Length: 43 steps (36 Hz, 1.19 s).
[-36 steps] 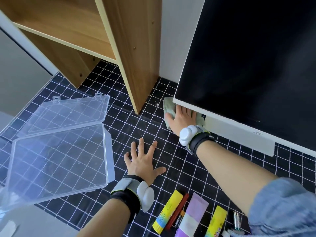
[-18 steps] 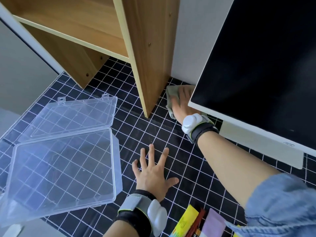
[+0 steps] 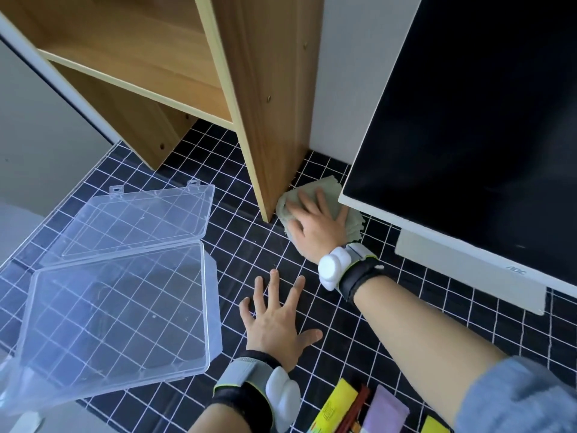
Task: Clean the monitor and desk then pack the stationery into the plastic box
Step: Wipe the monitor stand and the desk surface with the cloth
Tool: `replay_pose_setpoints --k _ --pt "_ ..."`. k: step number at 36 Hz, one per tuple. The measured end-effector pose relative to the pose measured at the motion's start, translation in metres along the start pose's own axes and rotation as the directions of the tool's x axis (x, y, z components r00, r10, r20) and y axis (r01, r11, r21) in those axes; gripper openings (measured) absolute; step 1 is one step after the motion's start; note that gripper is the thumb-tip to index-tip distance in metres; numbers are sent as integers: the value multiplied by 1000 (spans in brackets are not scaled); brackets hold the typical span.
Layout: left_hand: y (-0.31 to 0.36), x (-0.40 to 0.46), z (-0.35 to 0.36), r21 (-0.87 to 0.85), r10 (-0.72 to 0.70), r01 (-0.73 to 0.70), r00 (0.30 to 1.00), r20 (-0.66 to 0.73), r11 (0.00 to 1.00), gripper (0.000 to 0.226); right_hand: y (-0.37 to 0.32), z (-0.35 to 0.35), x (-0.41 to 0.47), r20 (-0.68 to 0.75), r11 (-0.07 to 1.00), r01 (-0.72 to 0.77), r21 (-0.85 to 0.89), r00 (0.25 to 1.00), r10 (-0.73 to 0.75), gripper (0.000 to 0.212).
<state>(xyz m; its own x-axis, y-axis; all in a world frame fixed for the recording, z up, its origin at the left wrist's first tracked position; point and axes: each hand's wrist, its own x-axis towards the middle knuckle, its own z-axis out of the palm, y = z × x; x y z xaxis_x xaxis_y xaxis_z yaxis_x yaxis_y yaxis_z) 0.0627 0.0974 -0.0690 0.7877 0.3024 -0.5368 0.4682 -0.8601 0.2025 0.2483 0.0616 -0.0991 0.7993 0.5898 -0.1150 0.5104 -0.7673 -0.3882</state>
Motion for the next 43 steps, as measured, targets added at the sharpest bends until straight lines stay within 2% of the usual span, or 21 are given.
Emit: replay_pose_setpoints --k 7,11,15,19,21,26,29,33,36,39,43 --pt "0 -4 0 -39 -30 28 998 -57 999 99 0 0 -37 89 994 102 -48 991 -97 46" --pt "1 -9 -1 -102 -182 173 979 -94 980 121 6 -11 -62 161 984 172 -42 973 -163 44" --pt "-1 -14 -2 -107 -229 220 970 -82 970 127 19 -10 -75 41 973 195 -127 981 -192 39" --pt "-5 -13 -6 -74 -204 199 977 -67 977 124 26 -6 -66 -76 979 132 -156 986 -145 46" --pt "-7 -12 -7 -67 -195 191 979 -65 979 123 24 -6 -55 -107 987 55 -152 992 -71 51" --pt "-11 -10 -6 -63 -189 185 980 -57 981 122 11 -4 -7 -170 980 -197 -22 967 191 50" --pt "-13 -9 -5 -70 -178 173 982 -66 982 121 3 -6 22 -178 962 -252 104 947 267 56" --pt "-14 -9 -3 -70 -168 164 984 -64 984 121 3 -1 56 -148 962 -226 155 957 248 62" --pt "-14 -8 -3 -70 -166 162 984 -61 984 121 3 1 67 -199 971 -154 183 962 189 56" --pt "-15 -8 -2 -63 -159 156 986 -55 986 122 -4 -10 63 -183 988 -111 107 975 129 44" --pt "-15 -8 -2 -56 -157 155 986 -50 986 122 -9 -18 56 -155 992 -105 77 981 116 45"
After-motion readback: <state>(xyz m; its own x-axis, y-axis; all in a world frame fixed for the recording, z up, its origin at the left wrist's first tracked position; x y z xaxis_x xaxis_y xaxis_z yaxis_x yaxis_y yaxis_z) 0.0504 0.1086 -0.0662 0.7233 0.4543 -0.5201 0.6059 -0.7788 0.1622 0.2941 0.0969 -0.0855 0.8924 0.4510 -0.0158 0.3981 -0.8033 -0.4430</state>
